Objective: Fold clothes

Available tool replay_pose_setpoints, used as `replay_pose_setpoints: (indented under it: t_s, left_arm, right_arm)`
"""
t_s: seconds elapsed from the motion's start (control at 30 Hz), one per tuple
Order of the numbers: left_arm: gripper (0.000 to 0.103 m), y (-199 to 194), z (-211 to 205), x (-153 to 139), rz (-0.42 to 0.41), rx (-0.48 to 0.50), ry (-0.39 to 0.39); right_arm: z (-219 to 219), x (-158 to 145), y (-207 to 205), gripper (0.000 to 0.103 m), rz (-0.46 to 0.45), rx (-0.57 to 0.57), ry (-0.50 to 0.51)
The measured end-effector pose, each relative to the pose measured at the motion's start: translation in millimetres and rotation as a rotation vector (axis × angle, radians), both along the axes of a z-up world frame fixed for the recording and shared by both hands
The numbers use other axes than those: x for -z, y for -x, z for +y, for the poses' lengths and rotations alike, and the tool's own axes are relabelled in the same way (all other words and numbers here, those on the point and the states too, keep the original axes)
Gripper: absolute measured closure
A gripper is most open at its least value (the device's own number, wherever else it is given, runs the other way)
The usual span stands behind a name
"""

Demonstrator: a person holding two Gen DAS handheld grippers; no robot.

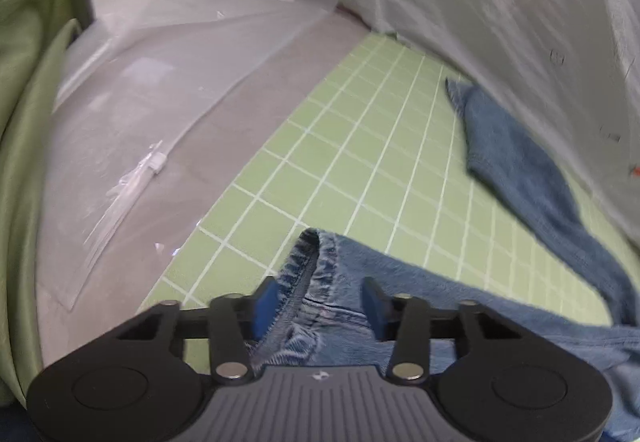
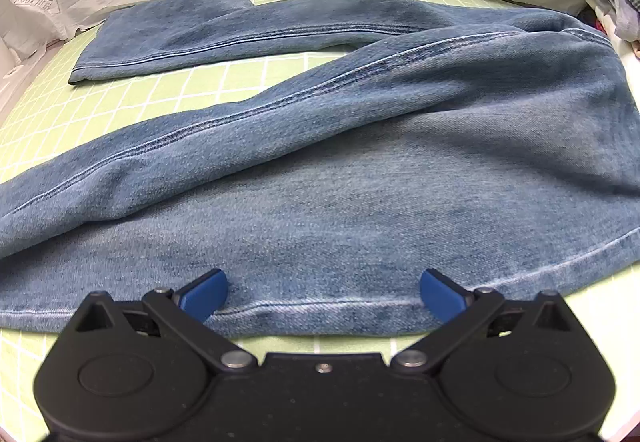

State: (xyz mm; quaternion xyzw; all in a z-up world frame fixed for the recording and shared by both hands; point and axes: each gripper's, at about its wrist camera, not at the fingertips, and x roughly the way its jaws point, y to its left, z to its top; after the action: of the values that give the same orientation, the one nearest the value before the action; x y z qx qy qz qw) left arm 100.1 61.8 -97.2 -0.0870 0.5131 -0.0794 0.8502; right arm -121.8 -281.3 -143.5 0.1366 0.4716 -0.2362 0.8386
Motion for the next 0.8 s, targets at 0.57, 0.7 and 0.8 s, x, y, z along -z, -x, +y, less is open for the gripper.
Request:
replay_pose_setpoints:
  t_s: [0.57, 0.7, 0.8]
  left_arm:
    - [0.085, -15.3, -16.1, 26.6, 0.046, 0.144, -0.017]
    - [0.085, -31.7, 2.3, 11.9, 0.03, 0.05, 0.14]
    - [0.085, -51.7, 25.1, 0.9, -0.001, -0.085, 0.359]
  right_arm:
    - [2.0, -2.0, -8.3, 0.0, 0.009, 0.078, -0.005]
    - [2.2, -2.5, -9.3, 0.0, 0.016, 0.08, -0.009]
    - [2.0, -2.3, -9.3, 0.0, 0.015, 0.081, -0.008]
